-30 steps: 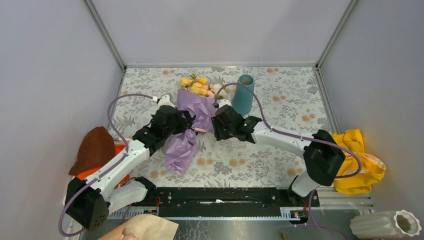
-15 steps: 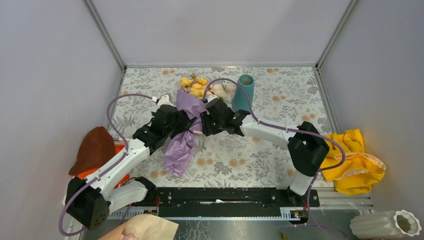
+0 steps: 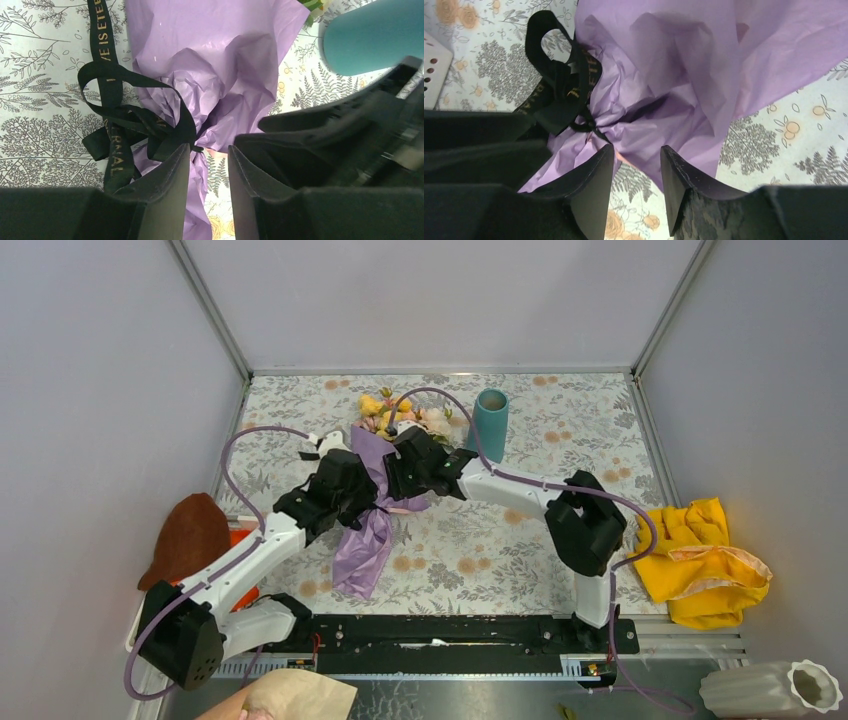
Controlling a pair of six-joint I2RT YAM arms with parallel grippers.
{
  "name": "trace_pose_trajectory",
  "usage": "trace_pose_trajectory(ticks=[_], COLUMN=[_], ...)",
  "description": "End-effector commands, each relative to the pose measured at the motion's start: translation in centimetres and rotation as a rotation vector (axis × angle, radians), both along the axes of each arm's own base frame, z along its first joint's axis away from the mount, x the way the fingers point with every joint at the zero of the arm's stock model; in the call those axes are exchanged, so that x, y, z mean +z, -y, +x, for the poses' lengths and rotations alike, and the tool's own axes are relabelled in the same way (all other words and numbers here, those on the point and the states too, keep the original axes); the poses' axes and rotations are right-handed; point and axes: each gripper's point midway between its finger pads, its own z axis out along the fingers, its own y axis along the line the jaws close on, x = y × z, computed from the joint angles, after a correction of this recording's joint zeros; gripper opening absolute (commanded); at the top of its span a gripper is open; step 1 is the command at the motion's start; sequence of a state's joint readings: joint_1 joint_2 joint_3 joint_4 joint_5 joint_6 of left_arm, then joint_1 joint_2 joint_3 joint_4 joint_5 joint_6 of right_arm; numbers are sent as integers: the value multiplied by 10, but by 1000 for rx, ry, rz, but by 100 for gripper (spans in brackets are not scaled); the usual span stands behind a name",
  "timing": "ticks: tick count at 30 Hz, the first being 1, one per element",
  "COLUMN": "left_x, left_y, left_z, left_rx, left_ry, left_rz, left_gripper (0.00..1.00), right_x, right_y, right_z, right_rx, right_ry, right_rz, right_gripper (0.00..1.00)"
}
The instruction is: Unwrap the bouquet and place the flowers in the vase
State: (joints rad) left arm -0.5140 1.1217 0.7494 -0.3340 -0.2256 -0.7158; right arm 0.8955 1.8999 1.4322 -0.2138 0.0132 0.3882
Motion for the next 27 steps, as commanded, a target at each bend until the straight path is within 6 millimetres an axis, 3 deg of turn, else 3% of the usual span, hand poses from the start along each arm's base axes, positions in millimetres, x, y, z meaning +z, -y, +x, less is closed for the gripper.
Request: trace_pose_trajectory(ticks=[1, 6, 15, 21, 27], left_x=[14, 7, 1, -10, -16], left_y=[-4, -9, -9, 0, 1], left_z=[7, 4, 4, 5, 4], left_rx=[32, 43, 38, 20, 14], left_ry=[55, 37, 32, 6, -11], left_rz=[-11, 4, 14, -15, -9], left_gripper=[39, 35, 28, 26, 25], right_x=[1, -27, -52, -46, -10], right_y=[-19, -16, 53, 67, 58], right_z=[17, 14, 16, 17, 22], right_rx=[13, 22, -87, -104, -89], right_ry=[27, -31, -9, 21, 83], right_rz=[26, -15, -198, -229, -153], right_gripper=[46, 44, 44, 44, 46])
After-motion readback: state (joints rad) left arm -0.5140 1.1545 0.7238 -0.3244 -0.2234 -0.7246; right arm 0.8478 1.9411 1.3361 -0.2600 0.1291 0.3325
